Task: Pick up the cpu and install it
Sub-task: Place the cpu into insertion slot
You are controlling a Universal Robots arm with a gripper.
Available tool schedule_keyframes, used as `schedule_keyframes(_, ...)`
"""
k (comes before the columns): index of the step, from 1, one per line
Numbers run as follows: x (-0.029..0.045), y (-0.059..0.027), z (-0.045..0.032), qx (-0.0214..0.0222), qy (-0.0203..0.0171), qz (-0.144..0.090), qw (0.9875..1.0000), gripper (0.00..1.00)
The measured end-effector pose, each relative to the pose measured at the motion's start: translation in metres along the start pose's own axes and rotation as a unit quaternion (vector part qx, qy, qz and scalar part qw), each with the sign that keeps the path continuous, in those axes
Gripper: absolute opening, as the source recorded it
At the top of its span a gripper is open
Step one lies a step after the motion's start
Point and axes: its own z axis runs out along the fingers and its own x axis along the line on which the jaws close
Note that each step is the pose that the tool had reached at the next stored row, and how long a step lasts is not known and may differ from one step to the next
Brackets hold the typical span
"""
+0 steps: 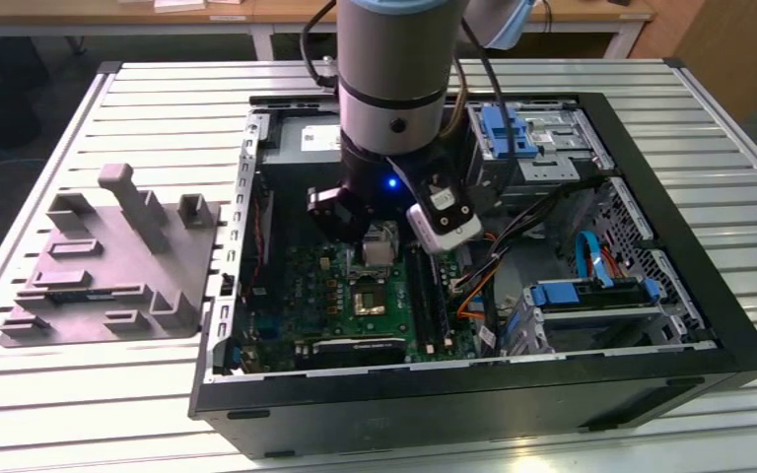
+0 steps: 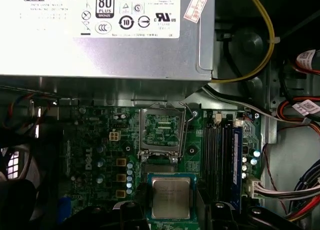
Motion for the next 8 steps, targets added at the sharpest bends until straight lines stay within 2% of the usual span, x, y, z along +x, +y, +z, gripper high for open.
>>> schedule_keyframes(8,-0.0003,-0.0003,0.0146,0.0,0.0015,0.0,1.0,0.47)
